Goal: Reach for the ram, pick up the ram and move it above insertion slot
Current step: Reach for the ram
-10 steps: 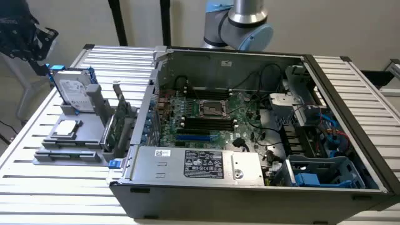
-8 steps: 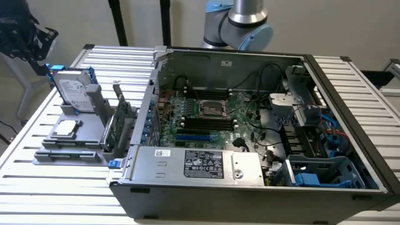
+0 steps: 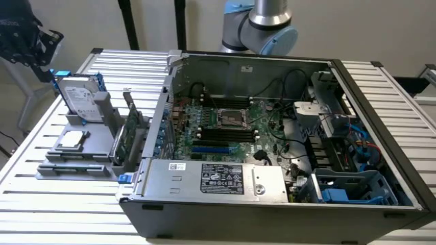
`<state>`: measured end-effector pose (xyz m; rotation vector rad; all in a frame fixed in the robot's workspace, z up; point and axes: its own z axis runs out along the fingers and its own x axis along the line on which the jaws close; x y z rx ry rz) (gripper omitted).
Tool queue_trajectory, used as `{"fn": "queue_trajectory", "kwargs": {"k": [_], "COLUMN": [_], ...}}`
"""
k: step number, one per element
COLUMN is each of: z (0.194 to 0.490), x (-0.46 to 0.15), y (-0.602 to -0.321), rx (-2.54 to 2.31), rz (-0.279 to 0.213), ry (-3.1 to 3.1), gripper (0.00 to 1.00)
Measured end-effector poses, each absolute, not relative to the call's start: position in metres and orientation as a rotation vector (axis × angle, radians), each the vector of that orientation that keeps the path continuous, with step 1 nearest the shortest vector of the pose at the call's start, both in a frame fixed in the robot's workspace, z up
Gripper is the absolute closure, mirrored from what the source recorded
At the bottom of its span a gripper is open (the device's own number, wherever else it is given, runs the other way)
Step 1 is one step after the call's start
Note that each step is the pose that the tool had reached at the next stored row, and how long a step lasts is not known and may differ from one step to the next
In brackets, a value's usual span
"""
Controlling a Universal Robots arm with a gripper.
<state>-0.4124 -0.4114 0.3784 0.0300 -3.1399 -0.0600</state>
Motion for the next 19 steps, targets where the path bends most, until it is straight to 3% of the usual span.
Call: {"fn": "queue_trajectory", "kwargs": {"k": [7, 19], "z": [0.378, 0.373], "x": [-0.412, -0.408], "y": [-0.415, -0.457], "rx": [0.03, 0.031], "rz": [-0.06, -0.06], "ry": [-3.14, -3.14], "gripper": [0.89, 0.89]}}
